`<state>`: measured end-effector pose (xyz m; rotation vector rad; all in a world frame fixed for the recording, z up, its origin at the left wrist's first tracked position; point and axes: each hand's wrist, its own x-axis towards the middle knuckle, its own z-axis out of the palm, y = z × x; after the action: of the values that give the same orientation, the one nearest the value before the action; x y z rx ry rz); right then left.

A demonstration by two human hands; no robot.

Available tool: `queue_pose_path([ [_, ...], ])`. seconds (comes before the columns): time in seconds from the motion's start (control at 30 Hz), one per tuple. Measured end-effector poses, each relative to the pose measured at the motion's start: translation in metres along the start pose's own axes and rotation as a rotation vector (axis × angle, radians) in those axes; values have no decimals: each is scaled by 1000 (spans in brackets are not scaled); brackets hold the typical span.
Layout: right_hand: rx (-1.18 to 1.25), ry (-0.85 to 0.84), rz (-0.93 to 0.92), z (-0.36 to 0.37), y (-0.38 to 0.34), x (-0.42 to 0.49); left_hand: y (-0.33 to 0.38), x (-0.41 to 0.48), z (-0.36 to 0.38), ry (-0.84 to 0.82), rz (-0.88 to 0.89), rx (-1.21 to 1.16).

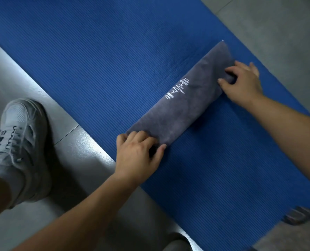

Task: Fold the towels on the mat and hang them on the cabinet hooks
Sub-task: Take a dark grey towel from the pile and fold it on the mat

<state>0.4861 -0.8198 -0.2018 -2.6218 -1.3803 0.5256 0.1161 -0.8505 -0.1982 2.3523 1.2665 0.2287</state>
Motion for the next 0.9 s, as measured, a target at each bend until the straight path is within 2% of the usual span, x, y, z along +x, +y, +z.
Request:
queue_pose_path([
  [0.07,-72,49,-37,0,-18,-7,3,9,-1,39,31,-10],
  [0.17,-93,96,-304,15,-51,-18,12,26,10,-72,8,52],
  [0.27,-190,-24,-543,42,-71,-26,19,34,30,-183,-77,153],
  [0.33,-288,-95,-610,54,-71,-27,19,31,42,-201,-114,220],
  [0.57,-309,-114,-261,34,-33,13,20,20,49,-183,-190,255],
  [0.9,-202,-127,-226,33,-22,25,13,-1,50,-242,-170,315],
])
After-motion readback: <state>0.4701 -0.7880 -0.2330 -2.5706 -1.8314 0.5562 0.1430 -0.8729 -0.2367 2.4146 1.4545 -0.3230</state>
